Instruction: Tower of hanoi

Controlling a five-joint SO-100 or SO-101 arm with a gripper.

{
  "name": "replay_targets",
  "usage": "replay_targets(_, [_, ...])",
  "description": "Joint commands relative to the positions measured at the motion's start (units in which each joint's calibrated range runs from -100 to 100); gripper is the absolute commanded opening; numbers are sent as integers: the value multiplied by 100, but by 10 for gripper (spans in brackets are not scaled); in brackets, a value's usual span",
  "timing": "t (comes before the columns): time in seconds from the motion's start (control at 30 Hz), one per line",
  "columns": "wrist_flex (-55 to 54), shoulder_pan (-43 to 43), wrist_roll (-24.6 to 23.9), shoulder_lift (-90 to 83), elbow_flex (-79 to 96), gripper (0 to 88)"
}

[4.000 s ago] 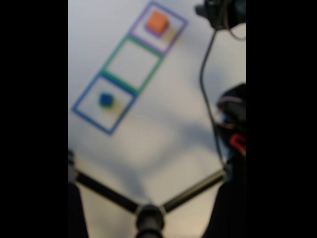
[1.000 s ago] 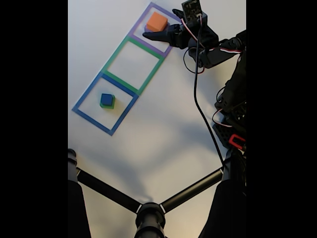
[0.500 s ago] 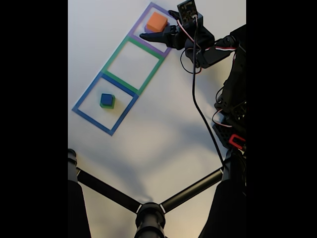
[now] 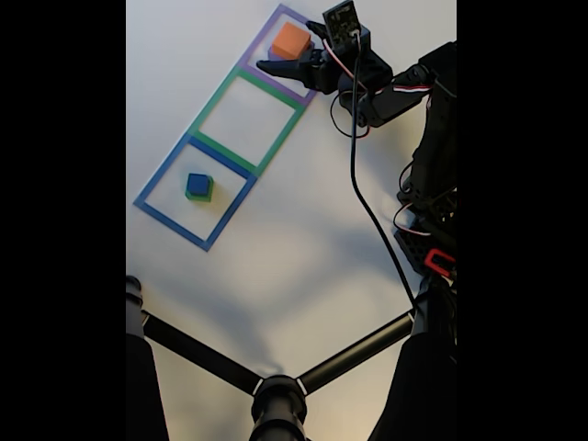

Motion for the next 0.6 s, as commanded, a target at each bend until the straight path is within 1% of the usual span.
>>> replay_targets(0.0, [-173, -94, 0, -123, -149, 400])
replay_targets(0.2, [-206, -132, 0, -107, -131, 350])
replay_targets(0.57, [-287, -170, 0, -58, -131, 308])
